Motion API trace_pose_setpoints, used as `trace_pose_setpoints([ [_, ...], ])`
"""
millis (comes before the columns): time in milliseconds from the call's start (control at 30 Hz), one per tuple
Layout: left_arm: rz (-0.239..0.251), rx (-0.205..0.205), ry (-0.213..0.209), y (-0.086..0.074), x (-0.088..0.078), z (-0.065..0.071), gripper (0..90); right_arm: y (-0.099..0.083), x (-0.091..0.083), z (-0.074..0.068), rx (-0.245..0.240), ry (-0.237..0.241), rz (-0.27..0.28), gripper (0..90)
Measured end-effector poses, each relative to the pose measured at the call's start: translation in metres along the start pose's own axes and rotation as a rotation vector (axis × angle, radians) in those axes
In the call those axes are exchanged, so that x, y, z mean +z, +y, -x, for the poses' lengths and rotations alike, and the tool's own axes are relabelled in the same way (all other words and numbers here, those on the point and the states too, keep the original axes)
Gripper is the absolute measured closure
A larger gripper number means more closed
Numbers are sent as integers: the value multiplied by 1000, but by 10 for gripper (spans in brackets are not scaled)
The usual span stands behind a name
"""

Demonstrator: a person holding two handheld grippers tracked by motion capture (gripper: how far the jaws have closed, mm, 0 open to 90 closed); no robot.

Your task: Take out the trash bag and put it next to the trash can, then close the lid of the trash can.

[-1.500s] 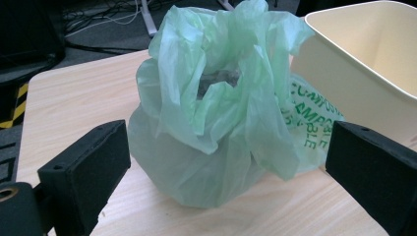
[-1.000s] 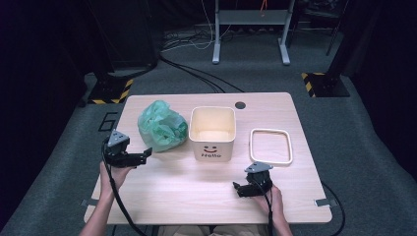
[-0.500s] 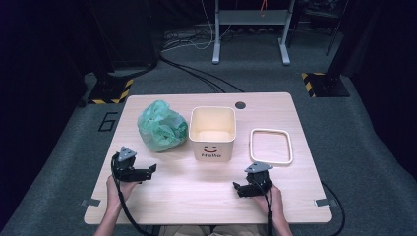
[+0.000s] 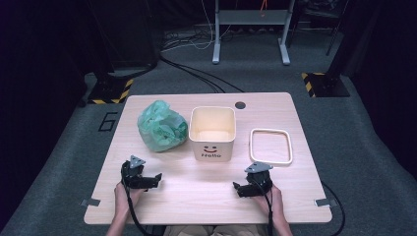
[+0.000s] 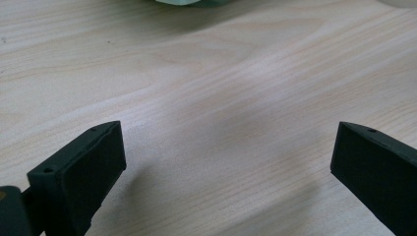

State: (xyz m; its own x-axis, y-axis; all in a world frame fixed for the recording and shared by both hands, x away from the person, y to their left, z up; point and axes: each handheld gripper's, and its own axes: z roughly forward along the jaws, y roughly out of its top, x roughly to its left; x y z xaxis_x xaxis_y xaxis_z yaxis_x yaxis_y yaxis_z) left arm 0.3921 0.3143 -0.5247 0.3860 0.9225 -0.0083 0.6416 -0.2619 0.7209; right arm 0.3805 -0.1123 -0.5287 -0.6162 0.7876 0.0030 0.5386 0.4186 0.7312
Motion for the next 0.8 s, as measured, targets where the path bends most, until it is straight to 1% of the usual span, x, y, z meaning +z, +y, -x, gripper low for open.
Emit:
trace_pose_setpoints([
  [100,-9,-11,-6,-3,5,2,0,0,0,0,0,-1,-1,109],
  [133,-8,-3,7,-3,5,3,0,0,0,0,0,-1,0,109],
  [200,-6,5,7,-3,6,5,0,0,0,0,-1,0,-1,108],
  [267,-8,-7,5,-3,6,4,0,0,0,0,-1,0,-1,108],
  [467,-8,-1,0,-3,6,5,1,0,0,1,3,4,2,104],
  [567,-8,1,-1,-3,6,5,0,-1,-2,2,14,15,9,126],
  [667,-8,0,-1,-3,6,5,0,-2,-6,6,44,30,27,110],
  [733,-8,0,-1,-3,6,5,0,-4,-8,7,46,26,35,107],
  [800,-7,0,-1,-3,6,5,2,-5,-10,8,46,17,30,98],
])
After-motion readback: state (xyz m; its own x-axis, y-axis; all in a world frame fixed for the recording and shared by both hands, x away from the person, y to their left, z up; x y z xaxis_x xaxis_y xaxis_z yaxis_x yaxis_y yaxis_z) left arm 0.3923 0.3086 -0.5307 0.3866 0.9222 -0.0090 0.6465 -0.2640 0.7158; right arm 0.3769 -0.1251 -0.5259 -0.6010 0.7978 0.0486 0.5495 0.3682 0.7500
